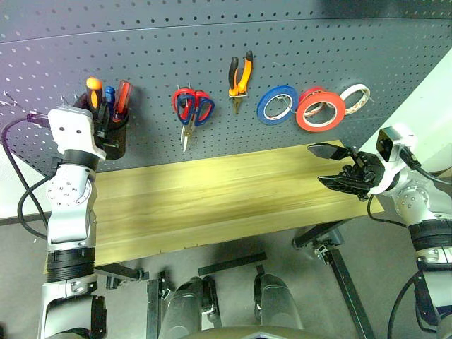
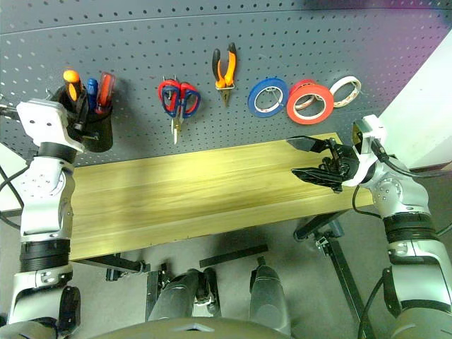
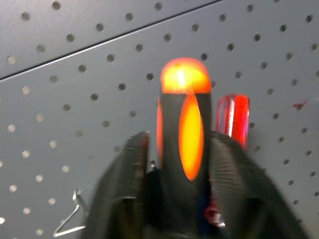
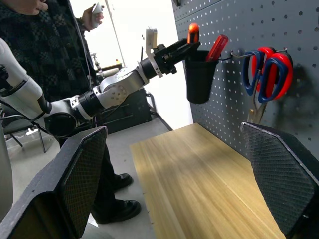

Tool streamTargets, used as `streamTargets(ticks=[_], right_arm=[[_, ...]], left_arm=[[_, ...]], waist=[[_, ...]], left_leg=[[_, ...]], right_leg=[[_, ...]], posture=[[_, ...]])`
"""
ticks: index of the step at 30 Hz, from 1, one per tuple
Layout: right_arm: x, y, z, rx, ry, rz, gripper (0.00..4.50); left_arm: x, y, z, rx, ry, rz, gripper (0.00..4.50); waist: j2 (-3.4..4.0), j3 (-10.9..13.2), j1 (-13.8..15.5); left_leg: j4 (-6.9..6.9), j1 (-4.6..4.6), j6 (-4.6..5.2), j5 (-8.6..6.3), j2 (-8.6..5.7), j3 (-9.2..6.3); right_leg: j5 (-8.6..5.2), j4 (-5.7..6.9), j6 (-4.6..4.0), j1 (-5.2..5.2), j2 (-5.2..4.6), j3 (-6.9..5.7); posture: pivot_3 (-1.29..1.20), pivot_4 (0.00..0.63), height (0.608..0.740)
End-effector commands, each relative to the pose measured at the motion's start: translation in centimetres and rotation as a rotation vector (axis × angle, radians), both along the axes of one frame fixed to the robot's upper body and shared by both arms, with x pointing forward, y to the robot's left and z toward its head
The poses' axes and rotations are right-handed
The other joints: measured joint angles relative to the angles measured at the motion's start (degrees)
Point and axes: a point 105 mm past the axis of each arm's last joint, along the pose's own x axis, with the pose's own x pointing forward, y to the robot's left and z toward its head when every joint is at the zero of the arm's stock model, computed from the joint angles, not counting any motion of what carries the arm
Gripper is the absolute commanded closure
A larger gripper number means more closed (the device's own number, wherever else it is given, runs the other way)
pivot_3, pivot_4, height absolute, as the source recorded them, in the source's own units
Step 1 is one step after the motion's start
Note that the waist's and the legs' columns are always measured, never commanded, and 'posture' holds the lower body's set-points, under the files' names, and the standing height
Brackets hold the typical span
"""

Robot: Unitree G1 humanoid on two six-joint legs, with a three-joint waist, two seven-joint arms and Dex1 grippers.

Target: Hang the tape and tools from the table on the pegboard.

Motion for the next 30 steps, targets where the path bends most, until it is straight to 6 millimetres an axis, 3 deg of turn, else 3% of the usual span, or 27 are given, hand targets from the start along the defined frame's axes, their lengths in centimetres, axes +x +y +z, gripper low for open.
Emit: streamTargets(ticks=[1,4,5,12,17,24,28,30], right_arm=[[-0.1,-0.1,0.9,0.003,-0.049,0.000,0.00],[-0.1,-0.1,0.7,0.001,-0.047,0.000,0.00],[-0.1,-0.1,0.7,0.001,-0.046,0.000,0.00],[0.2,-0.2,1.1,0.020,-0.053,-0.006,0.00],[0.5,0.0,1.3,0.026,-0.059,-0.008,0.00],[0.6,0.1,1.3,0.028,-0.068,-0.011,0.00],[0.8,0.2,1.3,0.035,-0.071,-0.015,0.00],[0.8,0.2,1.2,0.041,-0.066,-0.014,0.00]], left_arm=[[-0.3,0.3,1.3,0.009,-0.048,0.023,1.21],[-0.3,0.3,1.4,0.004,-0.049,0.022,0.18],[-0.3,0.3,1.4,0.004,-0.049,0.022,0.04],[-0.9,0.0,3.4,0.022,-0.130,0.047,0.04],[-1.0,-1.6,5.1,-0.017,-0.156,-0.043,0.04],[-1.7,-5.4,8.0,0.047,-0.222,-0.183,0.04],[-1.8,-8.5,8.2,0.068,-0.206,-0.327,0.04],[-1.6,-10.3,7.3,0.061,-0.142,-0.447,0.04]], waist=[[0.00,0.00,0.08],[0.00,0.00,0.17],[0.00,0.00,0.15],[0.00,0.00,0.15],[0.00,0.00,0.17],[0.00,0.00,0.17],[0.00,0.00,0.12],[0.00,0.00,0.17]], left_leg=[[0.00,0.00,0.00,0.00,0.00,0.00],[0.00,0.00,0.01,-0.01,-0.01,0.00],[0.00,0.00,0.01,-0.01,-0.01,0.00],[-0.01,-0.01,0.01,-0.01,0.00,0.00],[-0.01,-0.01,0.02,-0.01,0.00,0.00],[0.00,-0.01,0.01,-0.01,-0.01,0.00],[0.00,-0.01,0.01,-0.01,-0.01,0.00],[-0.01,-0.01,0.01,-0.01,-0.01,0.00]], right_leg=[[0.00,0.00,0.00,0.00,0.00,0.00],[0.00,-0.01,0.00,0.00,-0.02,-0.01],[0.00,-0.01,0.00,0.00,-0.02,0.00],[0.00,-0.02,0.00,-0.01,-0.02,0.00],[0.01,-0.03,0.01,0.00,-0.02,-0.01],[0.01,-0.04,0.01,0.06,0.05,-0.01],[0.01,-0.04,0.01,0.07,0.07,-0.01],[0.01,-0.04,0.01,0.07,0.08,-0.01]], posture=[[-0.21,0.154,0.740],[-0.21,0.154,0.740],[-0.21,0.154,0.740],[-0.21,0.153,0.740],[-0.20,0.151,0.740],[-0.20,0.149,0.740],[-0.20,0.145,0.740],[-0.21,0.141,0.740]])
